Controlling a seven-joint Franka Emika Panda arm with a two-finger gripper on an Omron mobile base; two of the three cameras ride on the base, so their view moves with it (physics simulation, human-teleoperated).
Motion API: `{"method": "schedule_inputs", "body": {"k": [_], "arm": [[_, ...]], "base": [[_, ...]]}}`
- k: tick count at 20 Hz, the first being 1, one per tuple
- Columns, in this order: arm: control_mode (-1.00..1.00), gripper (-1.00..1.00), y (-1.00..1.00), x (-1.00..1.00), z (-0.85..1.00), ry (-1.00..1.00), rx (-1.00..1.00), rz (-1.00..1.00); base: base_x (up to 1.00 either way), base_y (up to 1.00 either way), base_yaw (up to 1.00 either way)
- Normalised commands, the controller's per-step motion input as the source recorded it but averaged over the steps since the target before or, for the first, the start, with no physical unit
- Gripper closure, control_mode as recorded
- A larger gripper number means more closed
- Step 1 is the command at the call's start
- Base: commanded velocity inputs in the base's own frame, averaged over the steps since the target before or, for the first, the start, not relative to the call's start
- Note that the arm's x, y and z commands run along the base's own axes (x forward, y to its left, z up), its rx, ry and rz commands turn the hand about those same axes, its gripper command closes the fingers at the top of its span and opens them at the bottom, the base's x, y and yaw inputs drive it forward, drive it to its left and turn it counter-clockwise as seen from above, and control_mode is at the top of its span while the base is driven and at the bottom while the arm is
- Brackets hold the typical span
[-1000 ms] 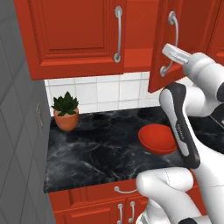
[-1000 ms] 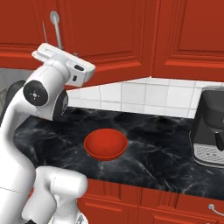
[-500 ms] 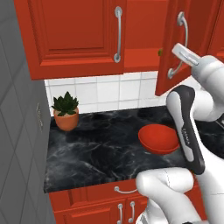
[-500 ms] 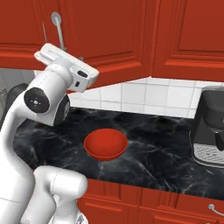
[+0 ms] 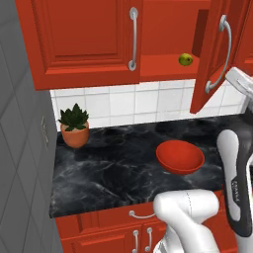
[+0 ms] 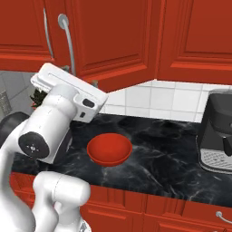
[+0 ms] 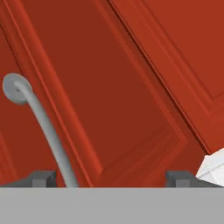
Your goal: Open the cabinet. Pick the orange and pear from the cabinet and place them into the bowl. Then close the cabinet.
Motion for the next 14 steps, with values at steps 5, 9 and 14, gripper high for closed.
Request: {"method": "schedule_inputs", "body": {"k": [5,9,14], "arm": [[-1.0,-1.0,-0.04,-1.0,-0.61,0.0,-0.12,0.0],[-1.0,-1.0,0.59,-0.97,-0.43,-0.01,-0.26,-0.13],[-1.0,-1.0,1.0,-0.61,-0.45,-0.03,-0.31,-0.25]], "base": [[0.0,0.0,0.0],[0.0,0.0,0.0],[0.0,0.0,0.0]]}}
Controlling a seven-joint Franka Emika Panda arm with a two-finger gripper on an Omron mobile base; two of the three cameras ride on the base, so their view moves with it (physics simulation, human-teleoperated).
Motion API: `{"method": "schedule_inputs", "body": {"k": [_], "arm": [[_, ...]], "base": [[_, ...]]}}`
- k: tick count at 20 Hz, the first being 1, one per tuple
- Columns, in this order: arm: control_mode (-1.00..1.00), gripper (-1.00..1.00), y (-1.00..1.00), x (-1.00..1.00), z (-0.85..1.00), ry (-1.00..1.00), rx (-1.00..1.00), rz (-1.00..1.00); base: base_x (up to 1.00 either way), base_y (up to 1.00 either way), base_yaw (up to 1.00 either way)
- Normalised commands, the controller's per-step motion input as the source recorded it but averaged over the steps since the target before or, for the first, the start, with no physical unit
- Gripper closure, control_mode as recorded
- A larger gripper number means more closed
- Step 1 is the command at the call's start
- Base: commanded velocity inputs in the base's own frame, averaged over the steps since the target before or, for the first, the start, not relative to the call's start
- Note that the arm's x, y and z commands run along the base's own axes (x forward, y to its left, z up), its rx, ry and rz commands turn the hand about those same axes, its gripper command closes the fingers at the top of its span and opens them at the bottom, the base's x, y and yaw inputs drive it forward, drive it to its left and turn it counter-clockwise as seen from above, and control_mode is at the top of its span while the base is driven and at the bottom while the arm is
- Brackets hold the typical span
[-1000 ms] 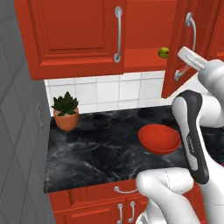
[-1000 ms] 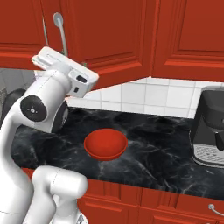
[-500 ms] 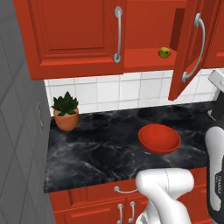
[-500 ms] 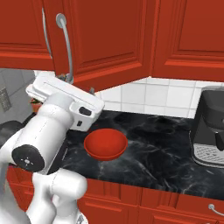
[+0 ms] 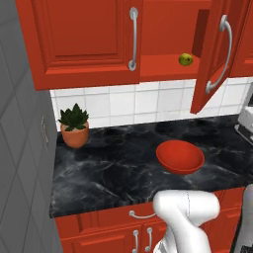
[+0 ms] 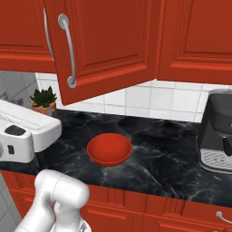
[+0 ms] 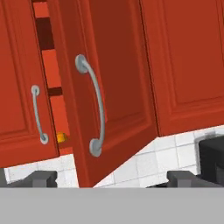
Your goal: Open the cabinet. Pick the orange and pear from the cabinet and place them into the bowl. Then close the cabinet.
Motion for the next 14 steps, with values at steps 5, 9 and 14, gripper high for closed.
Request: {"method": "schedule_inputs", "body": {"k": [5,9,14], "arm": [[-1.0,-1.0,1.0,0.09,-0.48,-0.01,-0.31,-0.24],[-1.0,-1.0,1.0,0.88,-0.11,-0.04,-0.23,-0.28],[-1.0,-1.0,0.89,1.0,-0.04,0.0,-0.17,-0.28]], "base": [[0.0,0.0,0.0],[0.0,0.0,0.0],[0.0,0.0,0.0]]}}
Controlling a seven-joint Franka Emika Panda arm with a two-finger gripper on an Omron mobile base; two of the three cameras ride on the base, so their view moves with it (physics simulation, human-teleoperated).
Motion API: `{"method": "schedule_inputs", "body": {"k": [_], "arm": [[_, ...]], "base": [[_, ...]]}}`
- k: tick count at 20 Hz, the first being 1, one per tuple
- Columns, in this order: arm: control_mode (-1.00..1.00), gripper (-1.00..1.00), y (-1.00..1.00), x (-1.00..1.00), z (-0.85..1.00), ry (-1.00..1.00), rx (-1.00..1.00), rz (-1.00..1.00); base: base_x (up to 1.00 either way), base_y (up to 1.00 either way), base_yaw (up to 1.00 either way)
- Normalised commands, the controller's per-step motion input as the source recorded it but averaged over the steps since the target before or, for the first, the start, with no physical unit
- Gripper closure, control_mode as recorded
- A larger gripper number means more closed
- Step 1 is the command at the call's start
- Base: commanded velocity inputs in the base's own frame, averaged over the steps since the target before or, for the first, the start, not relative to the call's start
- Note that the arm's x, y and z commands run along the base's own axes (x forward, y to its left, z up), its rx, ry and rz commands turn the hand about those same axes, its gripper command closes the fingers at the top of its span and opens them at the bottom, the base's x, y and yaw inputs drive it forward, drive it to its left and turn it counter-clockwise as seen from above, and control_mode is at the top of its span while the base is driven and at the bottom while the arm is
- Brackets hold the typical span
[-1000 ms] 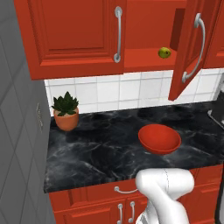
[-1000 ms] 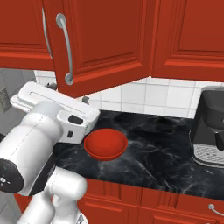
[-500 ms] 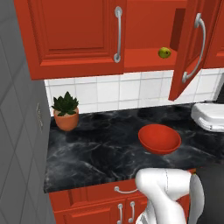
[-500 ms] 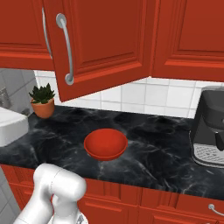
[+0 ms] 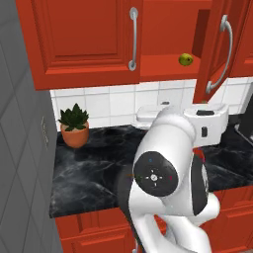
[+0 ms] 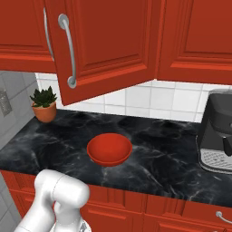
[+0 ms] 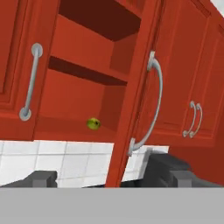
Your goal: Open the cabinet. Pick the orange and pear from the cabinet and place them into the bowl. Then close the cabinet.
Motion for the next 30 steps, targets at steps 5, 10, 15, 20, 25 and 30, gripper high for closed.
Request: {"method": "schedule_inputs", "body": {"k": [5,10,15,20,25,30], "arm": [[-1.0,-1.0,0.26,1.0,-0.24,0.01,-0.09,-0.14],[-1.0,-1.0,-0.01,1.0,-0.06,0.0,0.0,-0.07],[-1.0,-1.0,-0.27,0.96,0.0,0.0,0.03,-0.04],[-1.0,-1.0,-0.66,0.65,0.0,0.0,0.07,-0.09],[-1.0,-1.0,-0.91,0.36,0.0,0.0,0.1,-0.13],[-1.0,-1.0,-0.98,0.17,0.0,0.0,0.1,-0.13]], "base": [[0.0,0.0,0.0],[0.0,0.0,0.0],[0.0,0.0,0.0],[0.0,0.0,0.0],[0.0,0.0,0.0],[0.0,0.0,0.0]]}}
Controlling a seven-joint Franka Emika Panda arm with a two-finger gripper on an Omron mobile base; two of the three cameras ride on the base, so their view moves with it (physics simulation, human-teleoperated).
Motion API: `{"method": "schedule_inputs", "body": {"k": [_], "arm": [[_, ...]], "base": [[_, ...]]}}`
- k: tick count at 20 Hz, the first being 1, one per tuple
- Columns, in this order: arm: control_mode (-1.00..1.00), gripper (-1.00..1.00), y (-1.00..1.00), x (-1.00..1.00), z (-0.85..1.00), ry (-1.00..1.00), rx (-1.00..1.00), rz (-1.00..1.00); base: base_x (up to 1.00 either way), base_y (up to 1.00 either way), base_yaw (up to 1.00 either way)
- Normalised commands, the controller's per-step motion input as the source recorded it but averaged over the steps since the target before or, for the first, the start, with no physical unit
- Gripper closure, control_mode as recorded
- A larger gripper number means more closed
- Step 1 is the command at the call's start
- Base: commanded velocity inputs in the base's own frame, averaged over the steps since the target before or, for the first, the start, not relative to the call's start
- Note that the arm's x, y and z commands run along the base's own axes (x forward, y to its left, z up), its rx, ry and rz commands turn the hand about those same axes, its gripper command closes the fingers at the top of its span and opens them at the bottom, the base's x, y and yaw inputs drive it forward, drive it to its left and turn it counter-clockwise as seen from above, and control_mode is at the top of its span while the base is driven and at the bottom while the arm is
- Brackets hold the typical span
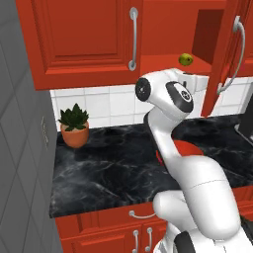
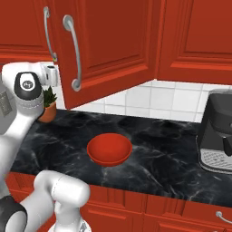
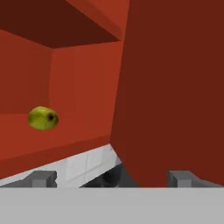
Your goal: Open the cabinet. Pick the orange and pear from the cabinet and place them into the bowl. Then close the cabinet.
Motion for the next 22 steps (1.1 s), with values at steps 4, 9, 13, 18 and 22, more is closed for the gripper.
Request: {"method": "schedule_inputs", "body": {"k": [4,9,13,18,22], "arm": [[-1.0,-1.0,-1.0,0.0,0.0,0.0,0.12,-0.16],[-1.0,-1.0,-1.0,0.0,0.0,-0.03,0.14,-0.16],[-1.0,-1.0,-0.83,-0.17,0.01,-0.05,0.13,-0.11],[-1.0,-1.0,0.39,-0.99,0.2,-0.32,-0.07,0.04],[-1.0,-1.0,0.7,-1.0,0.17,-0.32,-0.18,0.23]], "base": [[0.0,0.0,0.0],[0.0,0.0,0.0],[0.0,0.0,0.0],[0.0,0.0,0.0],[0.0,0.0,0.0]]}}
